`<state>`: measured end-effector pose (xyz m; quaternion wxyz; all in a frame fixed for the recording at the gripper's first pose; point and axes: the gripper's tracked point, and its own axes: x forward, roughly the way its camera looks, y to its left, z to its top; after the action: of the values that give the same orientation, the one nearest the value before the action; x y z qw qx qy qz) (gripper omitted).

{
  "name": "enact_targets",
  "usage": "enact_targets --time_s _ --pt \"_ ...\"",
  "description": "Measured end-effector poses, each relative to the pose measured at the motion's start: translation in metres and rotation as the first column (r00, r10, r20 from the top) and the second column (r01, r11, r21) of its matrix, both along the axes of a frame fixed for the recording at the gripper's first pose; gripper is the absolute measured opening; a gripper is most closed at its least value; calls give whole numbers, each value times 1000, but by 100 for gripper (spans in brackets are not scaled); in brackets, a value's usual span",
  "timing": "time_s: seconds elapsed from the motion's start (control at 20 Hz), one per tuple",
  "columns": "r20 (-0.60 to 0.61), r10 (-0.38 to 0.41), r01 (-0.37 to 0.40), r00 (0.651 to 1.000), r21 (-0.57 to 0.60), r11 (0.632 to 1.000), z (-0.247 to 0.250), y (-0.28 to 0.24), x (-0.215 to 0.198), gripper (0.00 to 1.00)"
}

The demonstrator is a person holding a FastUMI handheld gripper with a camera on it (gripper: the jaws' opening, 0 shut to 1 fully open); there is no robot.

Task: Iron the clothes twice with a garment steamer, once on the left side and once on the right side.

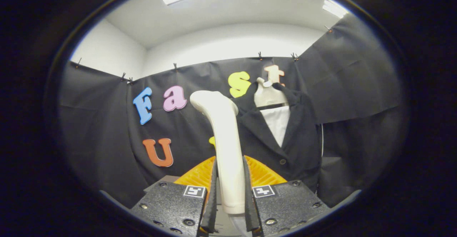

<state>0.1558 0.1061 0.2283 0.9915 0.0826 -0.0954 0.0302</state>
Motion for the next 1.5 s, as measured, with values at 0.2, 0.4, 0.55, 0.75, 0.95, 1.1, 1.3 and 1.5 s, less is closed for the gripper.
enact_targets --time_s 0.2,0.4,0.55,0.75,0.95,1.1,1.3,1.5 --pt "18 -69 68 997 34 997 16 -44 13 35" --pt "34 -82 81 996 31 996 30 -65 38 35" --pt "57 -87 87 995 13 996 40 -70 60 35" --pt "66 -84 85 994 -7 996 44 -64 84 35" --pt "58 -91 93 994 -22 995 41 -58 107 35" --pt "38 -90 91 995 -14 996 31 -57 116 35" --pt "-3 -55 55 998 -4 998 21 -56 123 35" --pt "-33 -33 33 999 -12 999 12 -56 124 35"
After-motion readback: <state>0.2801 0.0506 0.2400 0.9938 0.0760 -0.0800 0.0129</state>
